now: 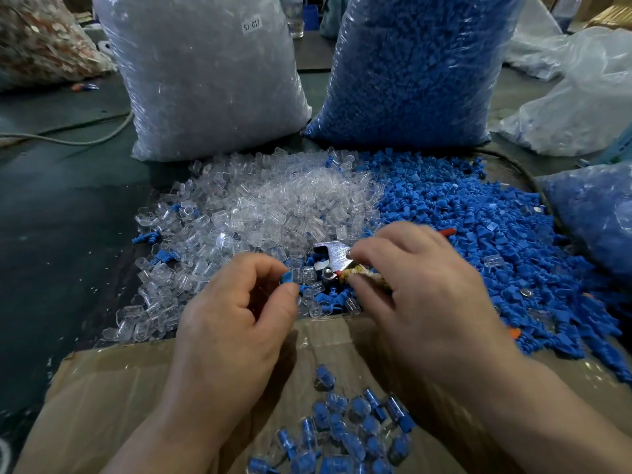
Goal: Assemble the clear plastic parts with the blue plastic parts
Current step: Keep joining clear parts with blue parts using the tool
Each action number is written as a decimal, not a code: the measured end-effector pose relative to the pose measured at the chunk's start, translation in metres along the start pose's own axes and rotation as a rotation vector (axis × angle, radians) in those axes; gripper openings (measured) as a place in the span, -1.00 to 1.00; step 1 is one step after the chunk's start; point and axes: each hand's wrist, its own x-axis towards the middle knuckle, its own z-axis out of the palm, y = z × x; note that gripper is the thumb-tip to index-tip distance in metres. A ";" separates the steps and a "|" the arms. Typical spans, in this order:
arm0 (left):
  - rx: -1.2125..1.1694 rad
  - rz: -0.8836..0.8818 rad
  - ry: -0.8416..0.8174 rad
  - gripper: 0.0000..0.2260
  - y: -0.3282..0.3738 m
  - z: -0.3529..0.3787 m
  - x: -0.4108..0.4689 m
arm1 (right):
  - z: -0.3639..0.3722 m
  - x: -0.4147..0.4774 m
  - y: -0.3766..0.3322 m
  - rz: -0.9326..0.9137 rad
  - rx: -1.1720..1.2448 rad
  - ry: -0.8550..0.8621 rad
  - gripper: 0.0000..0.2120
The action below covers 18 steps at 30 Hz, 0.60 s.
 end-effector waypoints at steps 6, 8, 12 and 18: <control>-0.006 -0.024 -0.017 -0.86 0.005 -0.003 -0.003 | -0.003 -0.001 0.027 0.107 -0.319 -0.354 -0.39; -0.095 -0.058 -0.040 -0.81 0.010 -0.004 -0.004 | -0.005 -0.001 0.033 0.097 -0.352 -0.361 -0.36; -0.401 -0.254 -0.147 -0.88 0.013 -0.004 -0.006 | -0.007 0.005 0.033 0.076 -0.416 -0.339 -0.37; -0.614 -0.357 -0.146 -0.83 0.009 -0.004 -0.003 | -0.003 0.011 0.028 0.072 -0.413 -0.299 -0.43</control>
